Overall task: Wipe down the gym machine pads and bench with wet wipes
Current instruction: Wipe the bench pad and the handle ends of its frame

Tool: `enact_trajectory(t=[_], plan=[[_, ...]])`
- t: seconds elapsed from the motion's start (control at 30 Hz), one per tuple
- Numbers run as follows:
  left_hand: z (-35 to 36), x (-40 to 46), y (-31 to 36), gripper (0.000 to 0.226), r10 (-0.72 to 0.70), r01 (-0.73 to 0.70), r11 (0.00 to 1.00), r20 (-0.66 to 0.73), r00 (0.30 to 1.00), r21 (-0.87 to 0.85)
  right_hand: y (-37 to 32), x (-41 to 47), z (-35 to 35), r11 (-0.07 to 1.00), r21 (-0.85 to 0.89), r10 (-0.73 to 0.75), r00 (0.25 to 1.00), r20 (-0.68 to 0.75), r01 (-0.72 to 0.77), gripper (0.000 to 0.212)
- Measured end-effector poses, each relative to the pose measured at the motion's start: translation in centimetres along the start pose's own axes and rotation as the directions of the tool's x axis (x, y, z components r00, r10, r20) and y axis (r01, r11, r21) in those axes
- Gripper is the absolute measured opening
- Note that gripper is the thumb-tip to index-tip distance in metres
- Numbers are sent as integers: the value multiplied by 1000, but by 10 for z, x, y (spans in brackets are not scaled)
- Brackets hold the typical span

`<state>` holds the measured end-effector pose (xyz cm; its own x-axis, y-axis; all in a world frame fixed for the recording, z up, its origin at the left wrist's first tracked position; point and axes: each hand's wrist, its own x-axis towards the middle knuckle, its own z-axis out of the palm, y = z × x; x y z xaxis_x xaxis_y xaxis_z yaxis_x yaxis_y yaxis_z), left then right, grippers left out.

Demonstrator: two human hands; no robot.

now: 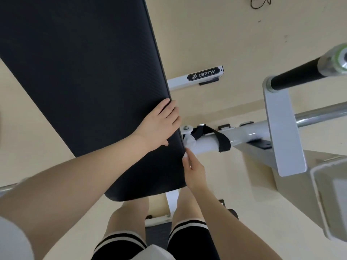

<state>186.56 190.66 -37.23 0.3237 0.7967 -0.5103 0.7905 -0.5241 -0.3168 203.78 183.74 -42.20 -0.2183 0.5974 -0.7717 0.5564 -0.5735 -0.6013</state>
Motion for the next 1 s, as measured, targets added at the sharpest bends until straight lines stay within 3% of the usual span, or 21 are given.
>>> enact_trajectory(t=[0.2, 0.27, 0.43, 0.53, 0.7, 0.8, 1.0], plan=[[4, 0, 10, 84, -82, 81, 995, 9, 997, 51, -40, 24, 5, 974, 9, -223, 966, -127, 226, 39], [6, 2, 13, 84, -102, 102, 993, -11, 995, 65, -31, 23, 5, 971, -20, -237, 962, -138, 237, 39], [11, -5, 18, 85, -131, 134, 989, -58, 990, 55, 53, -4, 8, 998, -54, -29, 996, -88, 24, 38], [20, -10, 23, 85, -149, 156, 986, -118, 982, 54, 72, -9, 15, 998, -49, 25, 988, -154, -33, 35], [29, -23, 40, 54, -111, 105, 994, -239, 965, -36, 30, 9, 26, 990, -43, -139, 937, -320, 132, 32], [46, -40, 62, 54, -63, 54, 998, -325, 944, -38, 22, 9, 32, 982, -1, -176, 907, -383, 190, 33], [94, -89, 93, 56, -12, -38, 989, -332, 943, -142, 104, -15, 53, 993, 105, 99, 898, -429, -59, 34]])
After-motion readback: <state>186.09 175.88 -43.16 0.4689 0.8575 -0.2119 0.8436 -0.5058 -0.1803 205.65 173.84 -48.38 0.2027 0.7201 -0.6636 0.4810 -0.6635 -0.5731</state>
